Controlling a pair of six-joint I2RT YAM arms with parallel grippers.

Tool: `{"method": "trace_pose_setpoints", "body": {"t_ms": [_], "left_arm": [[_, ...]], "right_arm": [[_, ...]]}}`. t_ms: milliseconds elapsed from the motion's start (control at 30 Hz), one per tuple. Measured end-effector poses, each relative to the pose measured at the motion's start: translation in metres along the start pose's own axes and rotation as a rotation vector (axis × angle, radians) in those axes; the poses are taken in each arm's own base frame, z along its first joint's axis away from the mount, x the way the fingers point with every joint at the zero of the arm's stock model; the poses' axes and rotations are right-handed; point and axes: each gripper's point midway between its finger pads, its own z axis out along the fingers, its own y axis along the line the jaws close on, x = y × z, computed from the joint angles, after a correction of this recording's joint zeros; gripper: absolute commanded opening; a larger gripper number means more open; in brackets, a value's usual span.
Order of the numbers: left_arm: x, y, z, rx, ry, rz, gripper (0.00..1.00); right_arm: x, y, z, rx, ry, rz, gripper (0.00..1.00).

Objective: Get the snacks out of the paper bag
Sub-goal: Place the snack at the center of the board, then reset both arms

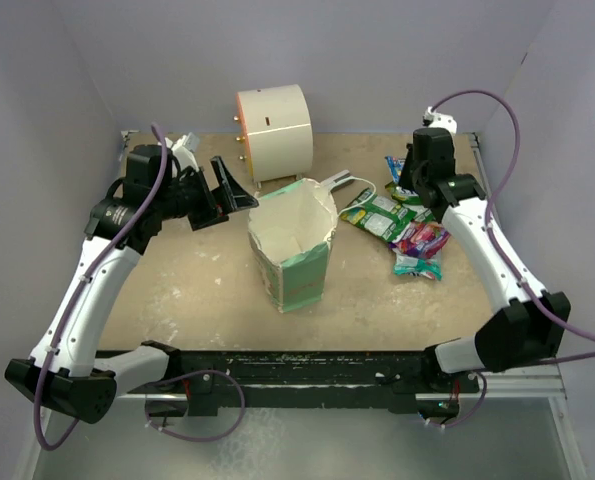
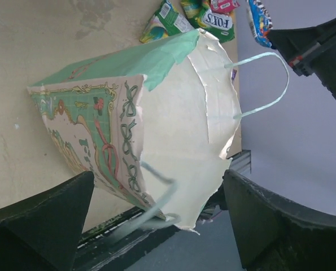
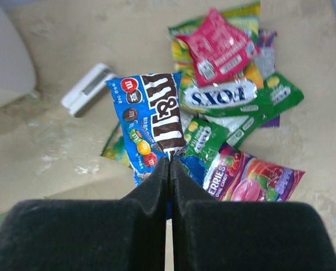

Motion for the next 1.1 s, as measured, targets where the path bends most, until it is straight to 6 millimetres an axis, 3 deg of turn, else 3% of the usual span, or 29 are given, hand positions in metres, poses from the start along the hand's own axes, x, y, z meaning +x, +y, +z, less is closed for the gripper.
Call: {"method": "trace_pose_setpoints", "body": {"t_ms": [200, 333, 500, 567, 633, 700, 800, 933, 1100], "left_arm": [[0.0, 0.009, -0.015, -0.085, -0.008, 0.037, 0.99], [-0.001, 0.016, -0.029, -0.148, -0.03, 0.065, 0.99], [-0.01, 0.014, -0.049, -0.19, -0.089, 0.103, 0.99], [-0.017, 0.008, -0.058, -0.192, -0.121, 0.122, 0.99], [-0.025, 0.0, -0.067, -0.183, -0.157, 0.146, 0.99], [-0.032, -0.006, -0.074, -0.18, -0.186, 0.161, 0.99], [-0.042, -0.013, -0.084, -0.184, -0.228, 0.19, 0.99], [-0.054, -0.019, -0.094, -0.192, -0.284, 0.218, 0.99], [-0.062, -0.019, -0.103, -0.212, -0.34, 0.252, 0.99]], "right_arm": [[0.058, -0.037, 0.04, 0.139, 0.184, 0.125, 0.0], [0.089, -0.054, 0.046, 0.218, 0.254, 0.203, 0.0], [0.107, -0.059, 0.047, 0.268, 0.284, 0.264, 0.02], [0.112, -0.06, 0.049, 0.28, 0.29, 0.282, 0.15], [0.116, -0.06, 0.05, 0.288, 0.298, 0.297, 0.46], [0.123, -0.06, 0.05, 0.294, 0.311, 0.312, 0.7], [0.134, -0.06, 0.047, 0.277, 0.339, 0.295, 0.9], [0.123, -0.059, 0.028, 0.21, 0.312, 0.235, 1.0], [0.061, -0.049, -0.022, 0.054, 0.14, 0.187, 1.0]]}}
